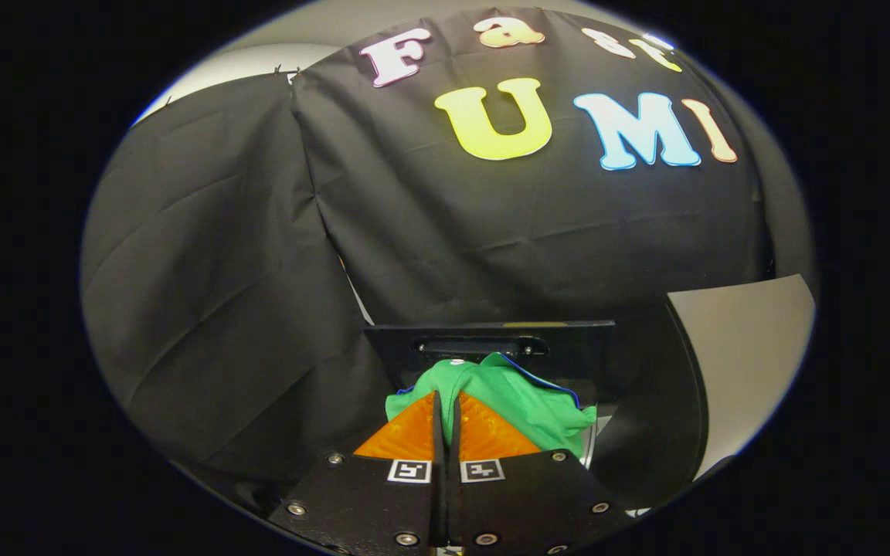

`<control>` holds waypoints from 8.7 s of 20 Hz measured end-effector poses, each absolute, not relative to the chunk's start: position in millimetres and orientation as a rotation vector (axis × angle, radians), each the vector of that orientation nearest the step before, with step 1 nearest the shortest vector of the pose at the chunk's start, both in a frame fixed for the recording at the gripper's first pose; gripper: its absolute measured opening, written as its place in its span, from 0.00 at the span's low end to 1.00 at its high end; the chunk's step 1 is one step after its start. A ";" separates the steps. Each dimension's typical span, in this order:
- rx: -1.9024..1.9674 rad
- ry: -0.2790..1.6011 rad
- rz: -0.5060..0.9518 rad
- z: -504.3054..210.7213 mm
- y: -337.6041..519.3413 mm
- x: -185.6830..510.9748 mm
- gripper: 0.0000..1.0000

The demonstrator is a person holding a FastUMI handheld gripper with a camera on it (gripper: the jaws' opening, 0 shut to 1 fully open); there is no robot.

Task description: Put the clothes into the washing machine and then close the washing machine lid.

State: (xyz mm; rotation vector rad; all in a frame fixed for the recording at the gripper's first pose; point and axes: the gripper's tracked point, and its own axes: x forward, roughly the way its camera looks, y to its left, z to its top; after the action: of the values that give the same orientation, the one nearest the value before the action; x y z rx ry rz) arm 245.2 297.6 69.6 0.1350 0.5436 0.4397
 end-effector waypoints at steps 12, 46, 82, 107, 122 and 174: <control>0.029 0.627 0.404 -32.4 325.4 254.3 0.00; -0.013 0.465 0.374 -32.5 317.1 272.8 0.95; 0.080 0.627 0.133 31.1 349.4 437.7 0.95; -0.009 0.622 0.136 15.0 336.9 393.4 0.95; 0.015 0.599 0.155 3.1 335.3 350.4 0.94; -0.053 0.127 0.183 117.6 91.0 63.5 0.94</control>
State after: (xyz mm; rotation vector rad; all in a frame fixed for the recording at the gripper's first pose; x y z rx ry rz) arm 63.5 91.0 117.6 -0.0530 0.1271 0.1833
